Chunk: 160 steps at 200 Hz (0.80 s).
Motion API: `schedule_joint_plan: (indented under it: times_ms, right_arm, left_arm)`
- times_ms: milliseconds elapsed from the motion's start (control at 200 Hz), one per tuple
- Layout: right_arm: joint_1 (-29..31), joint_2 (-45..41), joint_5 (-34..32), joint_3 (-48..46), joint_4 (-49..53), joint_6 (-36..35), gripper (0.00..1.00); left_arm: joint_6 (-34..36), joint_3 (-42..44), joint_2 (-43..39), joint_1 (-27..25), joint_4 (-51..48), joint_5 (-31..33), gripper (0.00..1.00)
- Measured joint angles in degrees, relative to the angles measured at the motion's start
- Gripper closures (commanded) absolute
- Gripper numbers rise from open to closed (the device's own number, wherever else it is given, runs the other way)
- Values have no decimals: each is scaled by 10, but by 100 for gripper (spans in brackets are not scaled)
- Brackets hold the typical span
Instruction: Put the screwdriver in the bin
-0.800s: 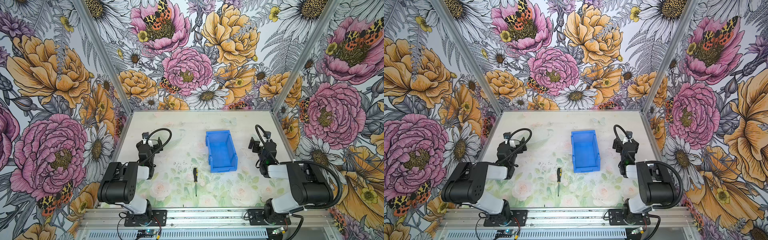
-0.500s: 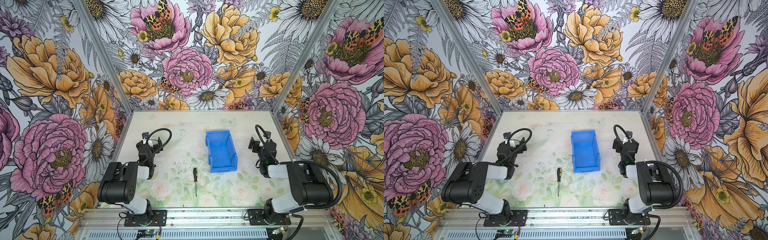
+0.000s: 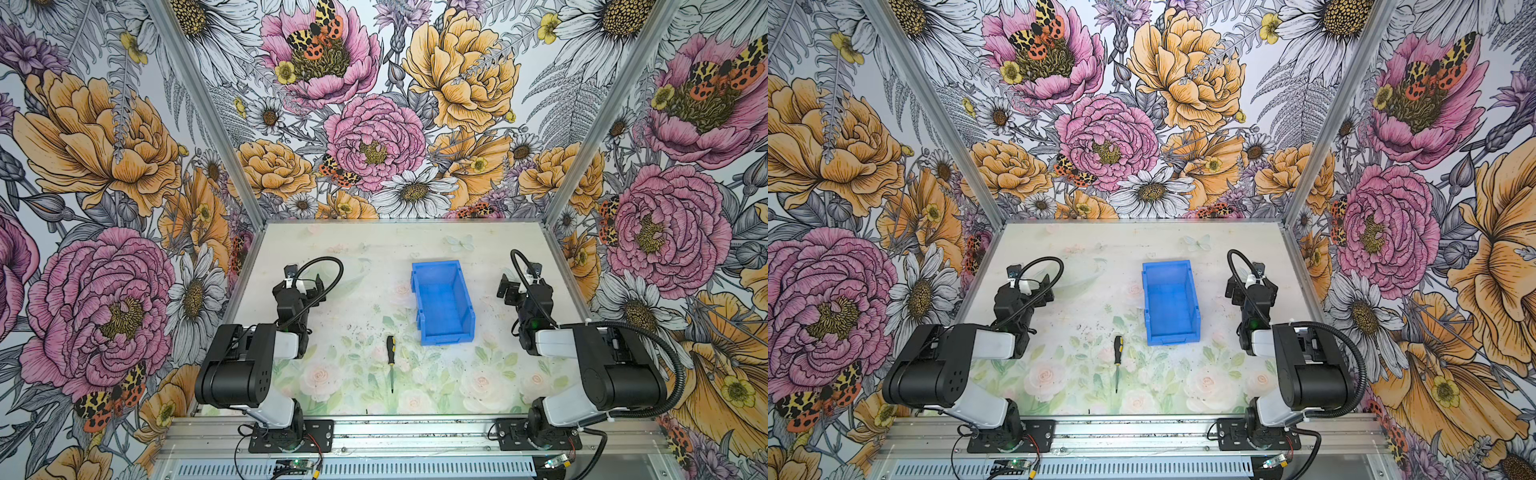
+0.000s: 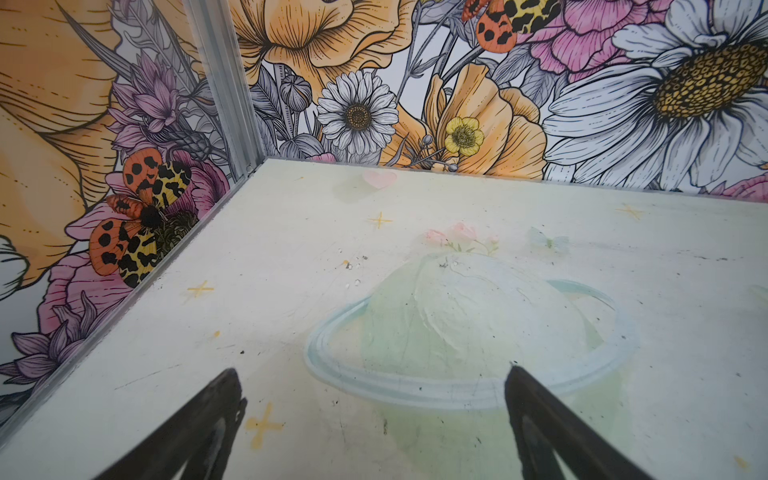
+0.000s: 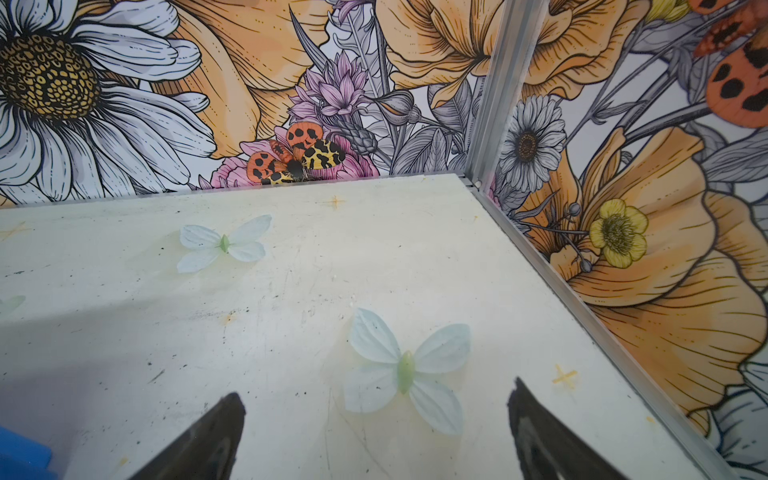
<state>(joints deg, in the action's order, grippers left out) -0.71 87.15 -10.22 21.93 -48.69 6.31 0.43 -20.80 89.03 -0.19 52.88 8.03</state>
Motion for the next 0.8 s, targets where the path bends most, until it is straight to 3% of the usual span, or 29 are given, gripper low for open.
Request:
schedule_joint_plan:
  times_ms: [355, 626, 801]
  right_arm:
    - [1, -10, -1, 3, 29, -1, 0]
    - [27, -141, -22, 23, 163, 4, 0]
    - [59, -235, -67, 94, 327, 45, 1]
  left_arm:
    - [0, -10, -17, 0, -40, 0, 1]
    - [-12, -102, -138, -5, -263, 20, 1]
    - [-92, -171, -201, -25, -450, 57, 1]
